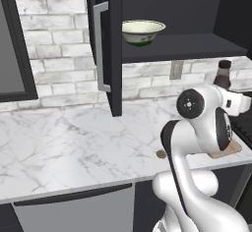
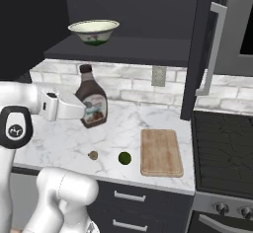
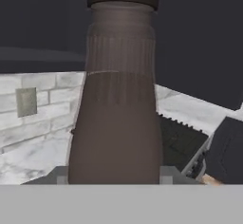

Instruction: Open the cabinet. Place the bowl and condiment on the counter. Then place the lime and garlic on the cutting board.

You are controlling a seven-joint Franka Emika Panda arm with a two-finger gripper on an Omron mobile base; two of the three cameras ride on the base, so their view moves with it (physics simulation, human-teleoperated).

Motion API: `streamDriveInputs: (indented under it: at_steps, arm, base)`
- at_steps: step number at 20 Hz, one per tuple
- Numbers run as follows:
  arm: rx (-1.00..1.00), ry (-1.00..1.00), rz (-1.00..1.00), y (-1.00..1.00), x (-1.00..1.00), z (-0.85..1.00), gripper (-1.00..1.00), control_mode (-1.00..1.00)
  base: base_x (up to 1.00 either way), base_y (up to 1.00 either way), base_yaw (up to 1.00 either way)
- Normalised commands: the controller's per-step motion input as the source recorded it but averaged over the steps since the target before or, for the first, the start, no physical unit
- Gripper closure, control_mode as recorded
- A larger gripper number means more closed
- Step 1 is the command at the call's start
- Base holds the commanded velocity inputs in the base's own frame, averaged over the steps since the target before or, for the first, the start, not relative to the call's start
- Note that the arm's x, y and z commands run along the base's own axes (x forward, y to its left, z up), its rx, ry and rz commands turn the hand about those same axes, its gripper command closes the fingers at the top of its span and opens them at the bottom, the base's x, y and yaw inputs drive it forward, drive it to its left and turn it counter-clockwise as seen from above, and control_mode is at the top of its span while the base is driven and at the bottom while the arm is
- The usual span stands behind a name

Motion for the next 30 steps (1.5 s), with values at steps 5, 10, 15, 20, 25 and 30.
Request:
streamDriveInputs:
  at_steps: [5, 10, 15, 20, 25, 30]
  arm:
    - [0.0, 0.0, 0.0, 0.03, 0.34, -0.83, 1.0, -1.0]
    - [0.0, -0.09, 0.01, 0.0, 0.35, -0.78, 1.0, -1.0]
    - [0.0, -0.15, 0.01, 0.0, 0.31, -0.44, 1.0, -1.0]
    - [0.0, -0.17, 0.04, 0.04, 0.27, -0.3, 1.0, -1.0]
    - [0.0, -0.07, 0.1, 0.19, 0.28, -0.4, 1.0, -1.0]
    - [0.0, -0.02, 0.11, 0.37, 0.0, -0.15, 1.0, -1.0]
  base:
    - [0.0, 0.0, 0.0]
    - [0.0, 0.0, 0.0]
    - [0.0, 0.0, 0.0]
    - [0.0, 0.0, 0.0]
    - [0.0, 0.0, 0.0]
    - [0.0, 0.0, 0.0]
